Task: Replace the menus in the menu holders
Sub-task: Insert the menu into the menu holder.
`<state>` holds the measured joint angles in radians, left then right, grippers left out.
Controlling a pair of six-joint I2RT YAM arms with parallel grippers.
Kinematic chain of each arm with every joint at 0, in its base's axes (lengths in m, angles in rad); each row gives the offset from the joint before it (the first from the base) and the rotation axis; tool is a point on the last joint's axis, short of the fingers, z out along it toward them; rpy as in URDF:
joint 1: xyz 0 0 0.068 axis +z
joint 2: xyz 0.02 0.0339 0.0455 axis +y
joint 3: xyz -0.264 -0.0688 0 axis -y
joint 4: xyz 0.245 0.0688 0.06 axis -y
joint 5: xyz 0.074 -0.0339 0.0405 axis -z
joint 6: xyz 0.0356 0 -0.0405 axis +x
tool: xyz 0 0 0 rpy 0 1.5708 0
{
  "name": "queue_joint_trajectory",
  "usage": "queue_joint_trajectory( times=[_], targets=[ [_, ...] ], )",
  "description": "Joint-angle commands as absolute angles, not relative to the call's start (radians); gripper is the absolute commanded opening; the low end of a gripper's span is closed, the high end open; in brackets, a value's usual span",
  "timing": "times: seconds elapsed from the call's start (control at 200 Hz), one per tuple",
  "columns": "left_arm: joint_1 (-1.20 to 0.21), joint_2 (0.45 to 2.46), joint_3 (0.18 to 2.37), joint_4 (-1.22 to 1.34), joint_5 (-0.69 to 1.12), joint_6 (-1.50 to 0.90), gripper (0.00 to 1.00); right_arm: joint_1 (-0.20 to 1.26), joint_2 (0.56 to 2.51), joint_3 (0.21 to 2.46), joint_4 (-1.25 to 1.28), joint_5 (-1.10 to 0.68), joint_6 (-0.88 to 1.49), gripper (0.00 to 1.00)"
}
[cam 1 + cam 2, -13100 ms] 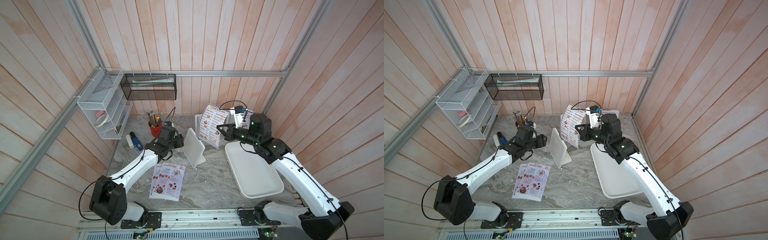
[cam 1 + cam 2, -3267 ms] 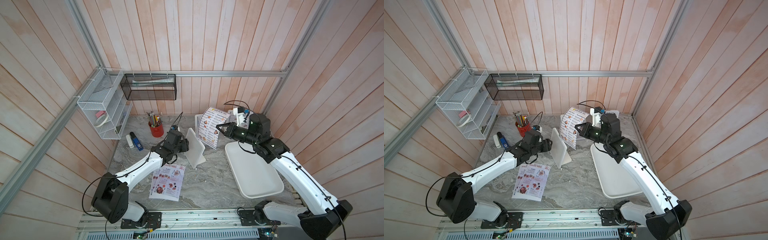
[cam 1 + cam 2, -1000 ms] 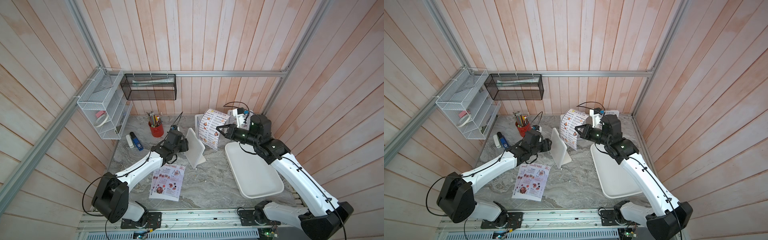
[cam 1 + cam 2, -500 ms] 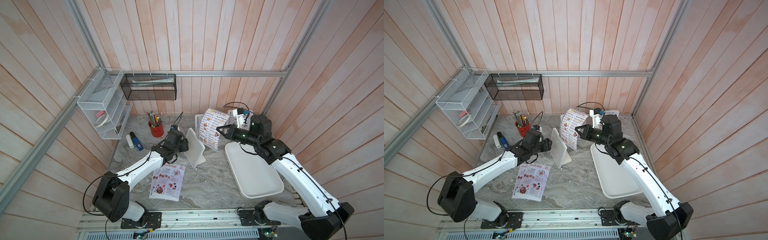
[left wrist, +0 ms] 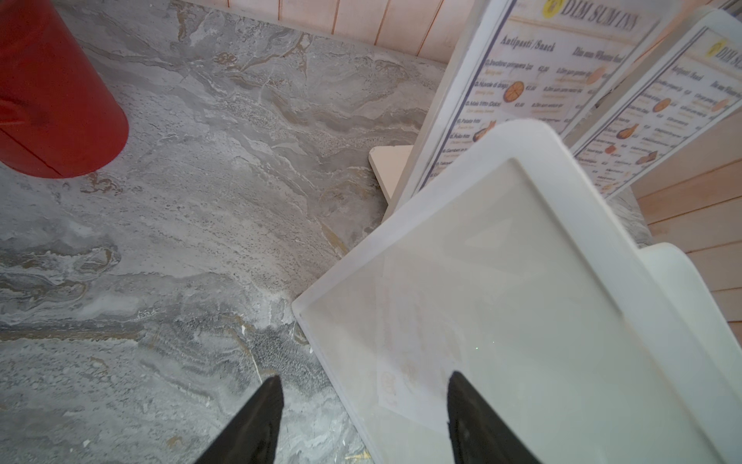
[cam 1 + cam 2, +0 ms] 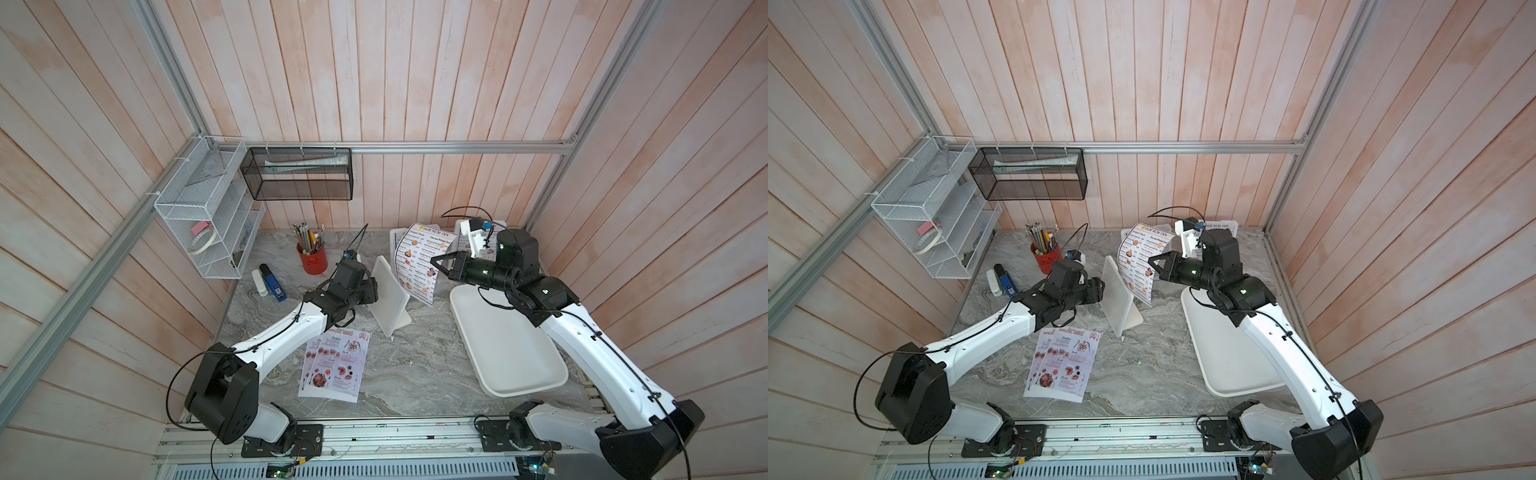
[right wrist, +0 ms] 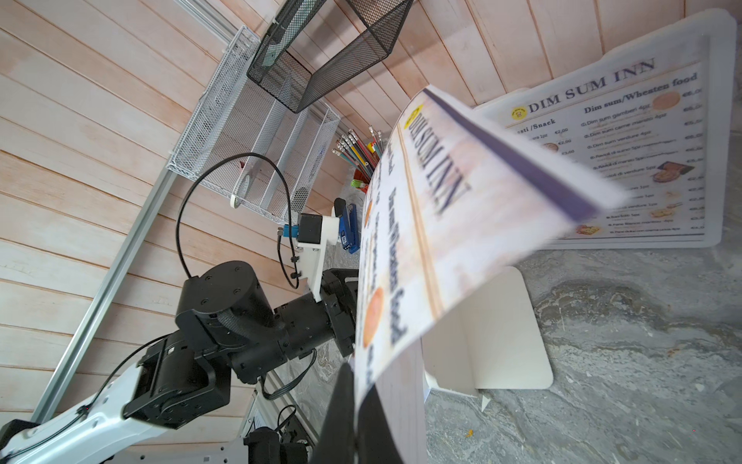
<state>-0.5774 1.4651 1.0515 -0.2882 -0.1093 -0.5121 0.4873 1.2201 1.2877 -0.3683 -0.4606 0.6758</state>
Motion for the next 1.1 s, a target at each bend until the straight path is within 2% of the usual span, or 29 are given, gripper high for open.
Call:
queue_joint_trajectory(
  times=[0.0,0.22,0.645,1.095],
  targets=[
    [-0.585,1.469,1.092,-0.313,-0.107,-0.468,0.67,0.480,1.265,1.339,-0.385,-0.481,0.587,0.00],
    [-0.585,1.451,1.101,-0.337,-0.128,-0.459,0.67,0.471,1.324,1.384,-0.400,-0.475,0.481,0.00],
    [-0.559,1.447,1.112,-0.400,-0.147,-0.463,0.67,0.496,1.389,1.349,-0.219,-0.533,0.298,0.00],
    [-0.512,1.416,1.092,-0.421,-0.153,-0.477,0.67,0.552,1.444,1.297,-0.081,-0.460,0.171,0.00]
  ],
)
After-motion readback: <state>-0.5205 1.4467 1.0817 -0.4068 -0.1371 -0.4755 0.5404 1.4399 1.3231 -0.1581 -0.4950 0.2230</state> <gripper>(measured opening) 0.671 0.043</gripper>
